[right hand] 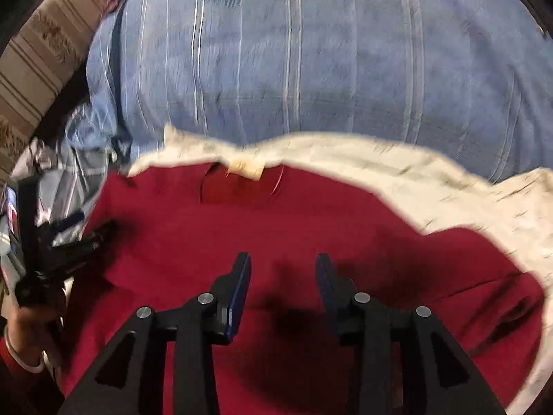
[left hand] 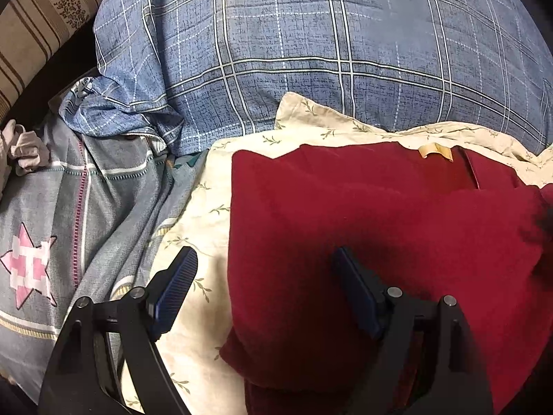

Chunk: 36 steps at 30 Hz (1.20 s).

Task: Fold small clothes

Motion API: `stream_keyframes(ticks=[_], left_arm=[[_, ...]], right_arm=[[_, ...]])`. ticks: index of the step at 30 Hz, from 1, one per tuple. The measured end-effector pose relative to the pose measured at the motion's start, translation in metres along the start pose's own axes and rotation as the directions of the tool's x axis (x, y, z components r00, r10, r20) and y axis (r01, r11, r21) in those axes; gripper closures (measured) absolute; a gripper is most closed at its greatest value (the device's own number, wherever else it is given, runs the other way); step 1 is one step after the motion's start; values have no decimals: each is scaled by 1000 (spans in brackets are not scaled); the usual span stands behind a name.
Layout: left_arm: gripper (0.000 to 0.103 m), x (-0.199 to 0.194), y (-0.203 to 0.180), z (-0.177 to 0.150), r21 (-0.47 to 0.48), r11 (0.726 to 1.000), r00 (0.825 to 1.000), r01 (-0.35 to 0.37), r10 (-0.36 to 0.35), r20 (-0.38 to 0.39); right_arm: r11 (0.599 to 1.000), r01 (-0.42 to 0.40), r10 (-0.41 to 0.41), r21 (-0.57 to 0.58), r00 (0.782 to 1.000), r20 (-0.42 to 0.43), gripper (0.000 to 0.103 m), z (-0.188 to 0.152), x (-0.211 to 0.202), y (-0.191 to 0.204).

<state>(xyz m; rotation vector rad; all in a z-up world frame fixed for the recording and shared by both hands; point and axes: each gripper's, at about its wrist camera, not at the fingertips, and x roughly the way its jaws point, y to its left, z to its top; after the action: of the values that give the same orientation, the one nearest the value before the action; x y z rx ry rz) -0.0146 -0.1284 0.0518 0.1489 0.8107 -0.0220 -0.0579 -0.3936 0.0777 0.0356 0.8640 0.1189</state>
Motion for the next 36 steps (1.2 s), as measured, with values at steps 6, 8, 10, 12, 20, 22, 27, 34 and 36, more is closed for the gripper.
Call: stream_keyframes(ticks=[6,8,10,12,20,22,27,34,36], left_arm=[[21,9,12,5,-76,991,992,109,-113,-49],[21,15,19,6,-121,985,989,123,-132,-67],[19,22,28,8,-171,977,986,131,-146,-79],[13,27,34,8,-204,968,982,143,-164,-91],[10,34,33,12,-184,973,982,137,-157,-102],[10,32,34,13,-186,973,983,139,-159,-96],[10,16,39,17,-197,966,982,167,-182,-58],[10,16,31,11,-187,964,974,187,-207,-93],[10,11,24,10,-161,968,974,190,-206,-89]], right_arm=[[994,68,-64,81,997,-43,62,-11,13,-13],[996,62,-61,62,998,-12,58,-7,2,-7],[998,45,-46,44,999,12,55,-2,-6,-1],[999,21,-22,35,999,23,55,4,-7,2],[998,65,-64,19,996,-63,54,3,48,15],[997,71,-70,17,995,-76,54,4,43,16],[997,67,-66,31,998,-24,49,-5,9,8],[993,104,-102,54,994,-42,46,-20,19,1],[994,100,-97,54,994,-43,46,-18,12,2]])
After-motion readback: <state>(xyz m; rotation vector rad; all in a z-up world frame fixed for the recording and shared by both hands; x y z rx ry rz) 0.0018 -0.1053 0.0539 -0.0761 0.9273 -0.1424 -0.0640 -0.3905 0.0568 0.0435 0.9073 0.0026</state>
